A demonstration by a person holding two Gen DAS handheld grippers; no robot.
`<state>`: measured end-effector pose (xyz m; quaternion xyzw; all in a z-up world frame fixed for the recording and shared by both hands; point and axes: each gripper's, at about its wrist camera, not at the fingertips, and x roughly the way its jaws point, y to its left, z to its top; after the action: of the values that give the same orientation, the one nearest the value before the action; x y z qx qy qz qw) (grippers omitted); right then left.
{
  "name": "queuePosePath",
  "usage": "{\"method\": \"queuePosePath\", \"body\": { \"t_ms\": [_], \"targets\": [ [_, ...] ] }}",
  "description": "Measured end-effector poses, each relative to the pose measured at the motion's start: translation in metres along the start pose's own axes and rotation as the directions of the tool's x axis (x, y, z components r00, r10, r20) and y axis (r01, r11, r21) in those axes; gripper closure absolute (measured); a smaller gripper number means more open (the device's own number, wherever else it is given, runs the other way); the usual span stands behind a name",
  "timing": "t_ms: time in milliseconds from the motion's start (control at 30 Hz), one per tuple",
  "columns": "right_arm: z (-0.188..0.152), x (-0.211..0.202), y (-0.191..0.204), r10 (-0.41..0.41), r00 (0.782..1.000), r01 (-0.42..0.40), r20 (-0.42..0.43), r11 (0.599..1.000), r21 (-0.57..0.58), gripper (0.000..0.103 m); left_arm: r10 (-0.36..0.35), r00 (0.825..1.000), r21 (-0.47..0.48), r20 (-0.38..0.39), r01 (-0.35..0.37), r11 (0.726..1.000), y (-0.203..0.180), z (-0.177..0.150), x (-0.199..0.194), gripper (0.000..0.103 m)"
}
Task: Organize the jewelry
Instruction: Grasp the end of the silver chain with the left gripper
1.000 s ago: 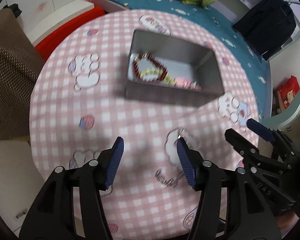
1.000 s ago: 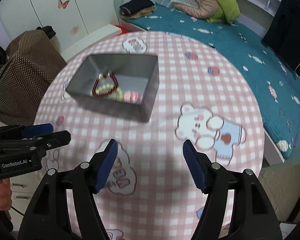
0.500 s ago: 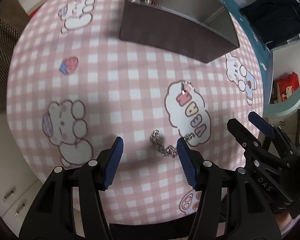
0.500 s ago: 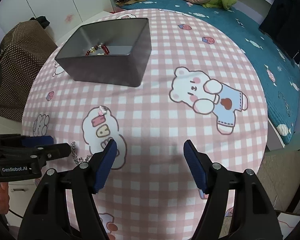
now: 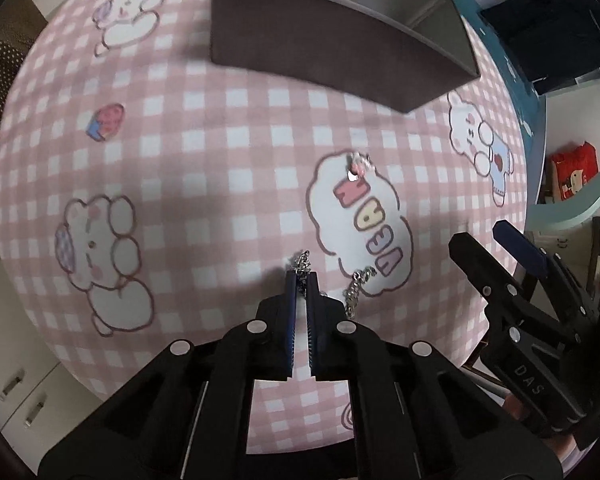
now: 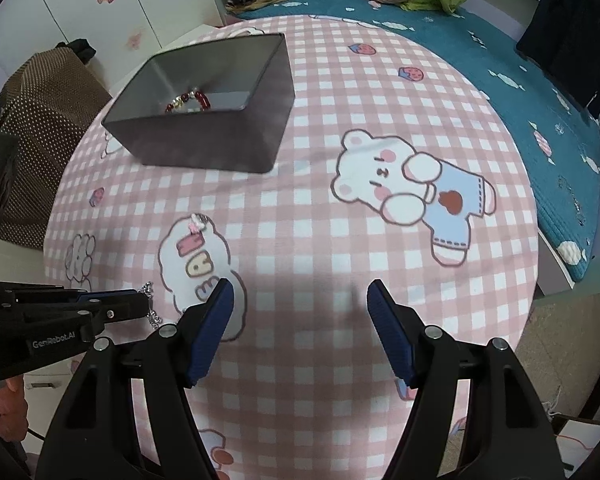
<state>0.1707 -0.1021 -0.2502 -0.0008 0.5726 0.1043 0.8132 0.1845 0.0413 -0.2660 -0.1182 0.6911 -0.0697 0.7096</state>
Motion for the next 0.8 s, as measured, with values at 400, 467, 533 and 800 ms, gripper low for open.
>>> {"method": "queuePosePath", "body": {
  "t_ms": [400, 467, 533, 800],
  "targets": [
    [0.031, 0.012, 0.033, 0.16, 0.987, -0.156, 0.031, 0.981, -0.114, 0.057, 0.026, 0.974, -0.037, 0.224, -0.018, 0.999, 0.026, 0.016, -0.068, 0.098],
    [0.032, 0.019, 0.039, 0.17, 0.985, -0.166, 0.019, 0.978, -0.13, 0.062, 0.038, 0.973, -0.041, 0.227, -0.029, 0.999, 0.026, 0.021, -0.069, 0.098],
    [0.033, 0.029, 0.047, 0.185, 0.983, -0.183, -0.002, 0.971, -0.154, 0.065, 0.044, 0.975, -0.046, 0.219, -0.035, 0.998, 0.028, 0.025, -0.068, 0.098],
    [0.031, 0.044, 0.062, 0.124, 0.992, -0.123, -0.013, 0.955, -0.269, 0.084, 0.074, 0.98, -0.05, 0.183, -0.066, 0.997, 0.024, 0.029, -0.053, 0.098]
  ]
}}
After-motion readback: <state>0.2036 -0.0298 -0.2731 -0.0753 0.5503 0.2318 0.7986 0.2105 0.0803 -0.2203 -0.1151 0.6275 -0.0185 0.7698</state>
